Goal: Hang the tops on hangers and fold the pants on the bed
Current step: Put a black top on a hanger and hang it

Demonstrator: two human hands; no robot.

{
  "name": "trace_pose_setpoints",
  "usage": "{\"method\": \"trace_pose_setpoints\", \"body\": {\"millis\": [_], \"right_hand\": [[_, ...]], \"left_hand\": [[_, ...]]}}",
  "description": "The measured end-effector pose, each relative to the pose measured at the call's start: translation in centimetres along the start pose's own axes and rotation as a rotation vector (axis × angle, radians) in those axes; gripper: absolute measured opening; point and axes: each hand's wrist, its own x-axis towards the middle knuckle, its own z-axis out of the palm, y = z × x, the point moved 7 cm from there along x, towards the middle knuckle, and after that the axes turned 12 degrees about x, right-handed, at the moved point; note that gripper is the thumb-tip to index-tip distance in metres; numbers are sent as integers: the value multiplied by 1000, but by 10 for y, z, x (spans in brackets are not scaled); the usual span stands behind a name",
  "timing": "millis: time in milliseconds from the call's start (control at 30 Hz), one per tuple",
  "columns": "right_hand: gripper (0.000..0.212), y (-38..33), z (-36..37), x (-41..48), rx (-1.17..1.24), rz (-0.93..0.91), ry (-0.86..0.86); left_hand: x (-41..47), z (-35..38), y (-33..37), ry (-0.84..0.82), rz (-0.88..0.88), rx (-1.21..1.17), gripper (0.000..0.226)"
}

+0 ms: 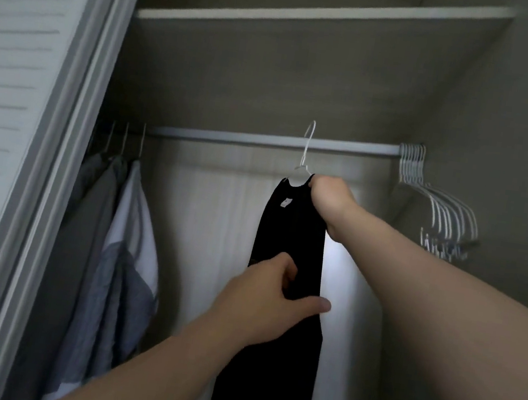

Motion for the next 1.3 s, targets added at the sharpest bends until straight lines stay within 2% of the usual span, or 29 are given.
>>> {"method": "trace_pose_setpoints", "body": {"millis": [167,300,467,600,667,800,900,1000,1100,1300], "right_hand": [[20,3,8,48,72,35,60],[32,24,13,76,46,87,72],[26,57,13,85,81,125,84],[10,59,19,73,70,38,60],[15,57,22,63,0,-24,29],[18,56,37,36,-242,-113,-59],[35,51,47,17,-522,-208,-74],[27,37,58,3,-723,-396,-24],[18,27,73,-3,-684,-446,-69],[14,24,112,-6,-489,-507,-163]], "left_hand": [[36,12,-2,94,31,258,36],[57,14,-18,102,32,256,19],[63,19,-45,76,13,305,15],[62,23,-62,21,-3,308,11],[60,22,-70,15,-13,317,12],[55,15,-83,9,-29,360,14],[48,7,-94,10,-51,383,14],[37,-1,-107,-10,-69,435,15],[25,-14,-120,-41,-91,488,24],[10,-51,-142,-53,-155,562,13]]}}
